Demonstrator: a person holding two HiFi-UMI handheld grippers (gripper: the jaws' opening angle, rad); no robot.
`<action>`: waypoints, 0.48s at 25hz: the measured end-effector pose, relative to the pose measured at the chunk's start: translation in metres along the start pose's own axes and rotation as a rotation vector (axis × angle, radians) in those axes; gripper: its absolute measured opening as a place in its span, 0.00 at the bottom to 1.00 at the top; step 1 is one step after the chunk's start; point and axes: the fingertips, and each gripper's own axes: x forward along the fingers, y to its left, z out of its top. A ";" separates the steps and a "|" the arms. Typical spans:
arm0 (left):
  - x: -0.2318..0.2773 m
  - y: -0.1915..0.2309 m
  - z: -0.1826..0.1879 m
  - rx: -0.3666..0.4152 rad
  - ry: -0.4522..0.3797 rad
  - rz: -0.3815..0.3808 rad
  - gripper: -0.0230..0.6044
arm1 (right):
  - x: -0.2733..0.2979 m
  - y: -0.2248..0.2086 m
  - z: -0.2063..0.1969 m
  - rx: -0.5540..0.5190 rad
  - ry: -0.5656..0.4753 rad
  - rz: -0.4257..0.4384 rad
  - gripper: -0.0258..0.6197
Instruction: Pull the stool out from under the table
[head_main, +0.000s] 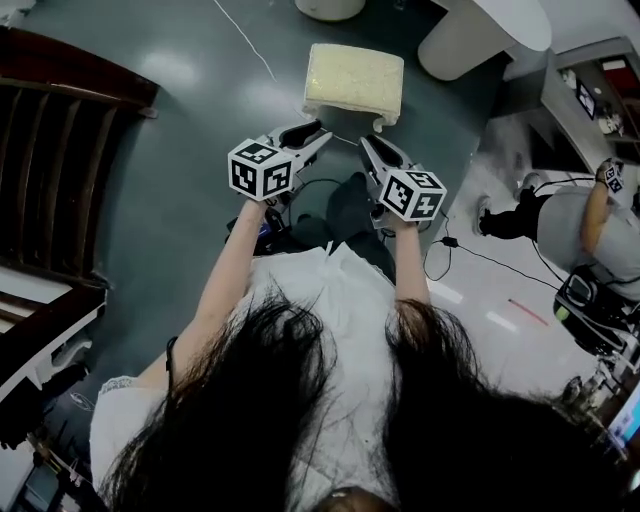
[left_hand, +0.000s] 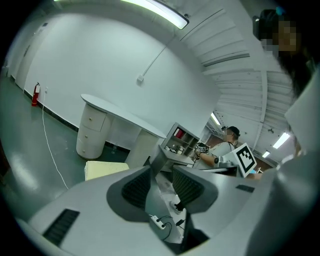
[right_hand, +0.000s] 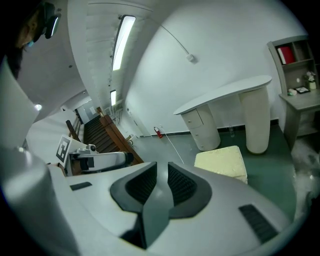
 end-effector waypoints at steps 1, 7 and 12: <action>-0.005 -0.002 0.002 0.008 -0.010 -0.006 0.27 | -0.001 0.006 0.001 -0.007 -0.005 -0.005 0.16; -0.031 -0.012 0.001 0.018 -0.048 -0.026 0.27 | -0.013 0.034 -0.004 -0.034 -0.033 -0.003 0.15; -0.037 -0.021 -0.006 0.024 -0.050 -0.040 0.27 | -0.022 0.045 -0.011 -0.065 -0.026 -0.001 0.14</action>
